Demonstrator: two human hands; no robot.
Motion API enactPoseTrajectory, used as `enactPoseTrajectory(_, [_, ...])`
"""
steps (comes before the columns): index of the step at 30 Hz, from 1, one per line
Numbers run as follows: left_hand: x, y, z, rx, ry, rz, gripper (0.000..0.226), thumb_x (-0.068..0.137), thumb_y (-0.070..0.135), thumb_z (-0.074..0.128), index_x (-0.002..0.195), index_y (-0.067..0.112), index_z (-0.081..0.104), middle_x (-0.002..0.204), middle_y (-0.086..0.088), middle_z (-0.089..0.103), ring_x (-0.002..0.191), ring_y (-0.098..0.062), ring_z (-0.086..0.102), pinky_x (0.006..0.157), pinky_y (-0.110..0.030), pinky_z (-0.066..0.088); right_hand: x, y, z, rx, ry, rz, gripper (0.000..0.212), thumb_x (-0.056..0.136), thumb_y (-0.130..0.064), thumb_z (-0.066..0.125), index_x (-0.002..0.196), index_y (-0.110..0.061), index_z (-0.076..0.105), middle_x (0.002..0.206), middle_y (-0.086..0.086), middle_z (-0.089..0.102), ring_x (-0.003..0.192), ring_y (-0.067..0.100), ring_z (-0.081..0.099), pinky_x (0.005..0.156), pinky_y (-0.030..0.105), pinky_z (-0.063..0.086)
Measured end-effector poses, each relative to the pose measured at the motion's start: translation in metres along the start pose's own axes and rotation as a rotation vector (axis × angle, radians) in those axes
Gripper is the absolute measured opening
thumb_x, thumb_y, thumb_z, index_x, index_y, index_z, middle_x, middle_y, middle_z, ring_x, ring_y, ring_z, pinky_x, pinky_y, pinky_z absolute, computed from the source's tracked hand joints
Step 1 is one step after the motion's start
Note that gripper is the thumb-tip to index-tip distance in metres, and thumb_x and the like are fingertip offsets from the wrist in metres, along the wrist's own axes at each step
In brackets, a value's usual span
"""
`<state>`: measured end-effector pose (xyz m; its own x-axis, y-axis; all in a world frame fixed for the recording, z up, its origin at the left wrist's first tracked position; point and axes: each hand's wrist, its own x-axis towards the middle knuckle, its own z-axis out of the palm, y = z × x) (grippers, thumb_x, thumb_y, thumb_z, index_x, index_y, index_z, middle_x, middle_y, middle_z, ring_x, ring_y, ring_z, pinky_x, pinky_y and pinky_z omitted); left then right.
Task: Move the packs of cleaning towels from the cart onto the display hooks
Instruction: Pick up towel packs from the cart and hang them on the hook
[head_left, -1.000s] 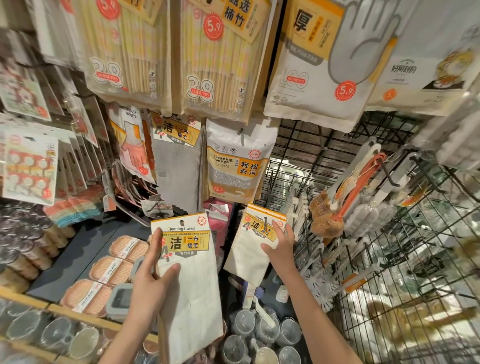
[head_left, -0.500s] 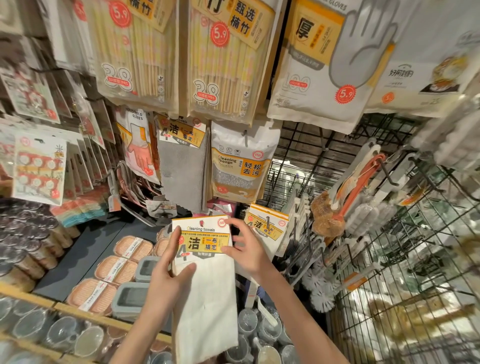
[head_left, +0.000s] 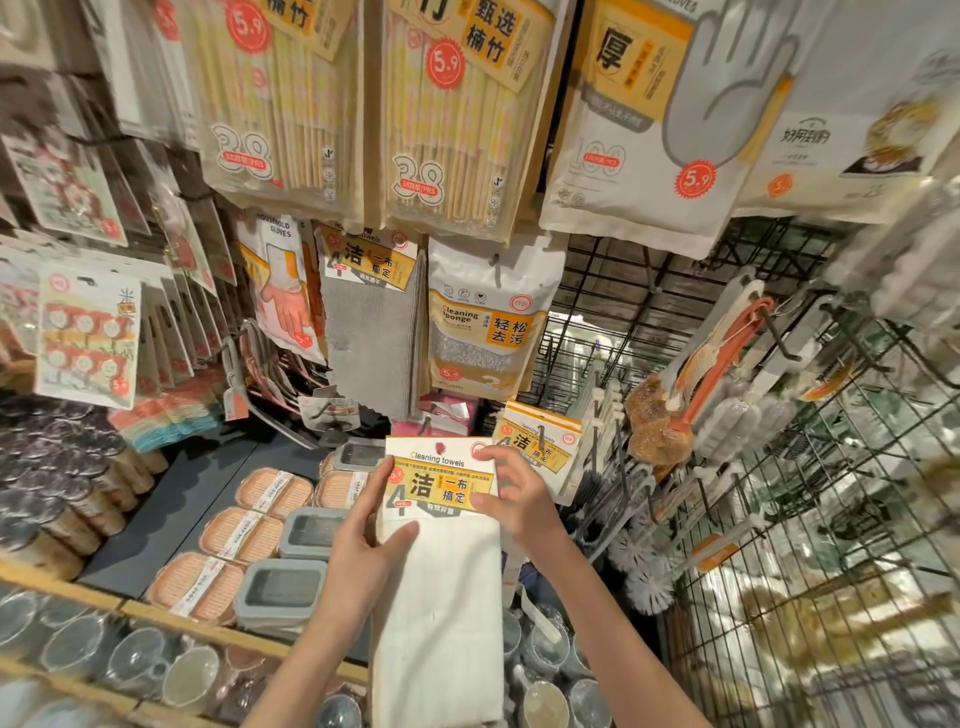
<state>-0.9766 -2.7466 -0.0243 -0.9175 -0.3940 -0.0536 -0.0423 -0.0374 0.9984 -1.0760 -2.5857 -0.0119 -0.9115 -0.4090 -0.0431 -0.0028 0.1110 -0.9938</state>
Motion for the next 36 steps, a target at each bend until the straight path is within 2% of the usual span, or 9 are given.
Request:
enactPoseTrajectory(4, [0.001,-0.003,0.004,-0.025,0.001,-0.018,0.055,0.085,-0.011,0.060,0.119,0.032,0.060,0.111,0.014,0.065,0.088,0.001,0.066,0.066,-0.017,0.055,-0.002,0.004,-0.015,-0.020,0.059,0.043,0.040,0.079,0.012,0.060,0.099,-0.022,0.057,0.113,0.005,0.063,0.101,0.022,0.065,0.075,0.025,0.055])
enactPoseTrajectory(7, [0.004,-0.008,0.004,0.009,0.028,-0.024,0.046,0.086,-0.007,0.061,0.108,0.034,0.063,0.112,0.007,0.065,0.094,-0.012,0.064,0.079,-0.026,0.053,-0.004,0.008,-0.028,-0.043,0.108,0.039,0.038,0.080,0.009,0.060,0.099,-0.024,0.057,0.112,0.000,0.065,0.092,0.025,0.067,0.067,0.020,0.050])
enactPoseTrajectory(11, [0.008,-0.014,0.002,0.034,0.052,-0.034,0.038,0.087,-0.002,0.063,0.105,0.032,0.065,0.109,0.010,0.065,0.096,-0.024,0.063,0.087,-0.036,0.052,-0.007,0.017,-0.048,-0.067,0.231,0.038,0.041,0.081,0.012,0.060,0.096,-0.027,0.057,0.114,0.000,0.062,0.100,0.025,0.064,0.072,0.030,0.053])
enactPoseTrajectory(14, [0.009,-0.016,0.000,0.044,0.055,-0.018,0.037,0.087,-0.002,0.062,0.103,0.032,0.066,0.106,0.009,0.065,0.089,-0.024,0.063,0.081,-0.035,0.051,-0.008,0.024,-0.061,-0.024,0.290,0.041,0.038,0.083,0.014,0.058,0.096,-0.021,0.058,0.124,0.004,0.058,0.106,0.023,0.061,0.066,0.025,0.055])
enactPoseTrajectory(20, [0.012,-0.017,-0.007,0.050,0.081,-0.008,0.033,0.088,-0.003,0.060,0.099,0.029,0.065,0.091,0.003,0.061,0.070,-0.023,0.052,0.055,-0.016,0.044,-0.003,0.038,-0.071,-0.021,0.377,0.034,0.033,0.084,0.009,0.061,0.095,-0.022,0.058,0.126,0.002,0.056,0.109,0.022,0.057,0.062,0.014,0.051])
enactPoseTrajectory(23, [0.013,-0.017,-0.010,0.095,0.091,0.022,0.033,0.088,-0.002,0.061,0.100,0.028,0.064,0.094,0.003,0.063,0.073,-0.022,0.056,0.060,-0.016,0.046,0.000,0.044,-0.072,-0.011,0.400,0.049,0.033,0.084,0.009,0.061,0.094,-0.022,0.058,0.127,0.003,0.055,0.111,0.024,0.057,0.063,0.016,0.052])
enactPoseTrajectory(27, [0.015,-0.017,-0.012,0.114,0.096,0.031,0.033,0.087,-0.001,0.062,0.100,0.029,0.064,0.096,0.002,0.064,0.079,-0.024,0.058,0.072,-0.034,0.048,0.003,0.052,-0.075,0.017,0.436,0.081,0.034,0.084,0.010,0.060,0.095,-0.022,0.059,0.126,0.003,0.056,0.112,0.024,0.057,0.068,0.022,0.055])
enactPoseTrajectory(32, [0.016,-0.015,-0.015,0.111,0.115,0.014,0.032,0.088,0.000,0.061,0.098,0.031,0.064,0.088,0.010,0.065,0.077,-0.008,0.059,0.077,-0.040,0.048,0.016,0.060,-0.075,0.013,0.514,0.095,0.035,0.082,0.016,0.057,0.100,-0.013,0.059,0.127,0.007,0.055,0.112,0.026,0.055,0.060,0.014,0.052])
enactPoseTrajectory(36, [0.017,-0.013,-0.017,0.105,0.131,0.015,0.034,0.088,-0.002,0.060,0.098,0.030,0.064,0.093,0.004,0.063,0.069,-0.003,0.059,0.076,-0.042,0.047,0.031,0.069,-0.072,-0.069,0.516,0.140,0.039,0.083,0.016,0.053,0.107,-0.014,0.060,0.133,0.008,0.050,0.118,0.024,0.050,0.080,0.032,0.052])
